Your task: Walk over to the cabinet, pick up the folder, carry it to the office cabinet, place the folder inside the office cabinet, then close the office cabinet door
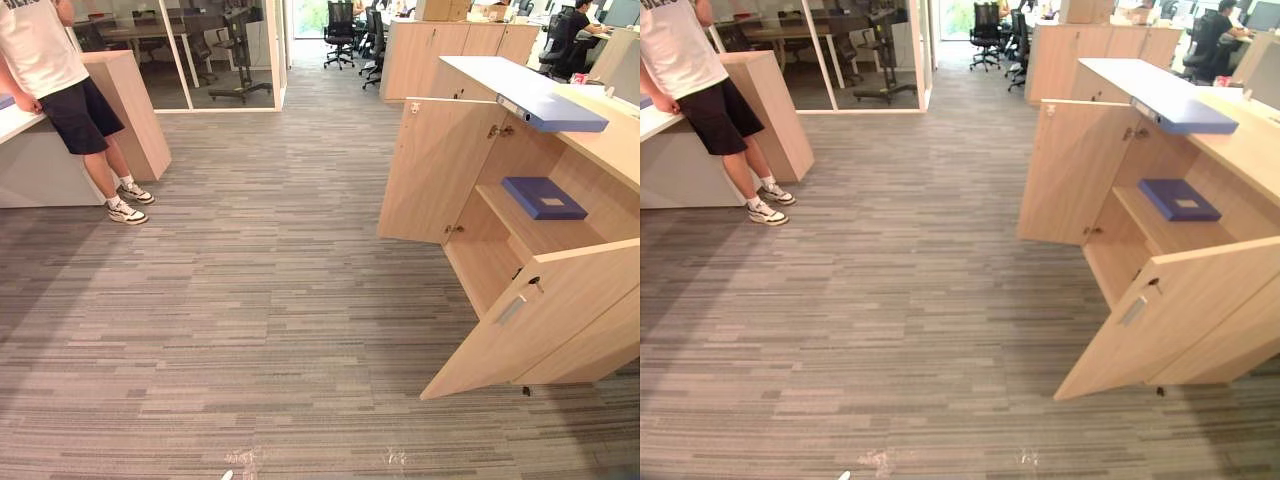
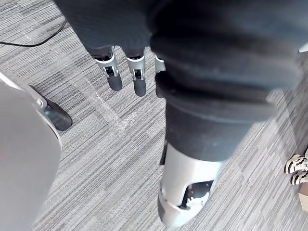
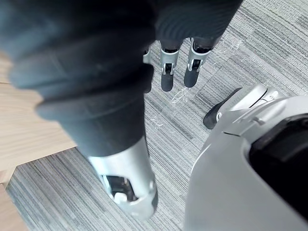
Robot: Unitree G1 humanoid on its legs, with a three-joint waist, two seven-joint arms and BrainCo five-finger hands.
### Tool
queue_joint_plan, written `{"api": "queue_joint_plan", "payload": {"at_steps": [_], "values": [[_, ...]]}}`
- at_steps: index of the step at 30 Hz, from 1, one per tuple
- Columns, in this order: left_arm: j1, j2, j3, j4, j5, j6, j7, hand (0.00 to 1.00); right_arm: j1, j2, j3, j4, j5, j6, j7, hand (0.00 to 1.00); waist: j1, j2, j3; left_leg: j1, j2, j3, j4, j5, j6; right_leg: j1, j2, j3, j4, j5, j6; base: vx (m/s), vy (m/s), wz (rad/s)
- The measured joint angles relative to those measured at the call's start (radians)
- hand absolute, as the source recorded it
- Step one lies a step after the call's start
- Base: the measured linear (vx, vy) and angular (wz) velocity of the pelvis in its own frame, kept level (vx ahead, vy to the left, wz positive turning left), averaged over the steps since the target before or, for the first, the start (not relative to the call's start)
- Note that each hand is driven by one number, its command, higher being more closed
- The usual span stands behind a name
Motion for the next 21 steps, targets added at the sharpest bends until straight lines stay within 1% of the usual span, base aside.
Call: {"api": "queue_joint_plan", "payload": {"at_steps": [6,11,13,15,18,21], "values": [[-0.006,0.000,-0.007,0.003,-0.037,-0.012,-0.006,0.00,-0.001,0.002,-0.003,0.000,0.002,-0.008,-0.009,0.00,0.004,0.000,0.003,0.007,0.010,-0.001,-0.007,-0.003,-0.009,0.013,0.010,-0.002,-0.019,0.000,0.000,0.00,0.000,0.00],[-0.006,-0.001,-0.011,0.004,-0.035,-0.019,-0.005,0.00,-0.053,0.010,-0.005,-0.002,-0.016,-0.014,-0.014,0.00,0.007,-0.001,0.008,0.011,0.018,-0.002,-0.010,0.001,-0.015,0.015,0.018,-0.002,-0.019,0.003,0.001,-0.05,-0.024,0.00],[-0.006,0.000,-0.023,0.003,0.001,-0.025,0.008,0.00,-0.075,0.019,-0.003,-0.008,-0.065,-0.017,-0.028,0.00,0.009,-0.003,0.011,0.013,0.020,-0.002,-0.011,0.003,-0.018,0.017,0.020,-0.002,-0.024,0.004,0.000,-0.05,-0.015,0.00],[-0.007,-0.001,-0.038,0.000,0.061,-0.041,0.042,0.00,-0.087,0.034,-0.002,-0.018,-0.126,-0.020,-0.054,0.00,0.011,-0.004,0.013,0.017,0.021,-0.006,-0.014,0.007,-0.020,0.023,0.022,-0.006,-0.034,0.005,-0.003,-0.05,-0.018,0.04],[-0.009,0.000,-0.048,-0.004,0.095,-0.049,0.062,0.00,-0.088,0.035,-0.002,-0.019,-0.151,-0.020,-0.078,0.00,0.017,-0.004,0.013,0.020,0.022,-0.010,-0.020,0.010,-0.021,0.027,0.023,-0.015,-0.037,0.005,-0.003,-0.02,-0.014,0.05],[-0.011,0.003,-0.051,-0.004,0.119,-0.051,0.063,0.00,-0.094,0.035,-0.004,-0.018,-0.185,-0.017,-0.079,0.00,0.017,-0.006,0.014,0.020,0.021,-0.017,-0.031,0.015,-0.020,0.028,0.022,-0.025,-0.040,0.005,-0.003,-0.01,-0.008,0.08]]}}
